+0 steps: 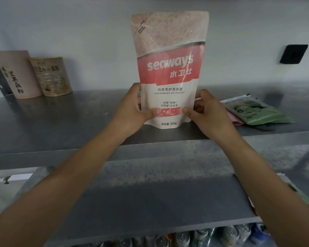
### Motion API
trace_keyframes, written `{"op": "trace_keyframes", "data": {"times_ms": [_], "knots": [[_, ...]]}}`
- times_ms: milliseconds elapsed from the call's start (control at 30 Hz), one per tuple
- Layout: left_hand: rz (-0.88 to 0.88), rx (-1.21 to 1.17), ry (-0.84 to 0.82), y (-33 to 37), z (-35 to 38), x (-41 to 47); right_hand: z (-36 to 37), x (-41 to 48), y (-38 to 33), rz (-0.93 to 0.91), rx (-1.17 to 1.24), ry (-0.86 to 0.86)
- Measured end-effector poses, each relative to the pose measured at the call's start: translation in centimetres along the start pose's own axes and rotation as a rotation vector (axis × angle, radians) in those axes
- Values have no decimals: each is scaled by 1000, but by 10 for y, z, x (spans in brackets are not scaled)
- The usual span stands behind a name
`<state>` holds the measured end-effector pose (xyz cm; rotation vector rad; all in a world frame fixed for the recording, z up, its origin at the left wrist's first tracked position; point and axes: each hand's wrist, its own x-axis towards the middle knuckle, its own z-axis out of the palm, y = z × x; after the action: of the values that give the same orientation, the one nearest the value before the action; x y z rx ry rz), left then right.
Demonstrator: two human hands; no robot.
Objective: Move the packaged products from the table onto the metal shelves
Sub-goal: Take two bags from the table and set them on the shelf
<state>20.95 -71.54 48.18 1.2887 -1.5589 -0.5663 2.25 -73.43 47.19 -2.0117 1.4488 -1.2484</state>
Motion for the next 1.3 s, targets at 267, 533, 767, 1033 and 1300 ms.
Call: {"op": "trace_keyframes", "data": {"times_ms": [267,533,767,1033,1300], "knots": [[13,236,-9,-2,-29,-5,-11,-35,-10,81,-217,186],[939,171,251,1,-6,-119,-26,-208,-35,602,-782,426],[936,790,-1122,-45,153,-251,27,-414,20,1485,-709,175],[1348,951,-1680,-53,185,-429,64,-585,-34,1917,-440,269],[1711,557,-1686,11,160,-576,69,-690,-116,2110,-424,647]]}}
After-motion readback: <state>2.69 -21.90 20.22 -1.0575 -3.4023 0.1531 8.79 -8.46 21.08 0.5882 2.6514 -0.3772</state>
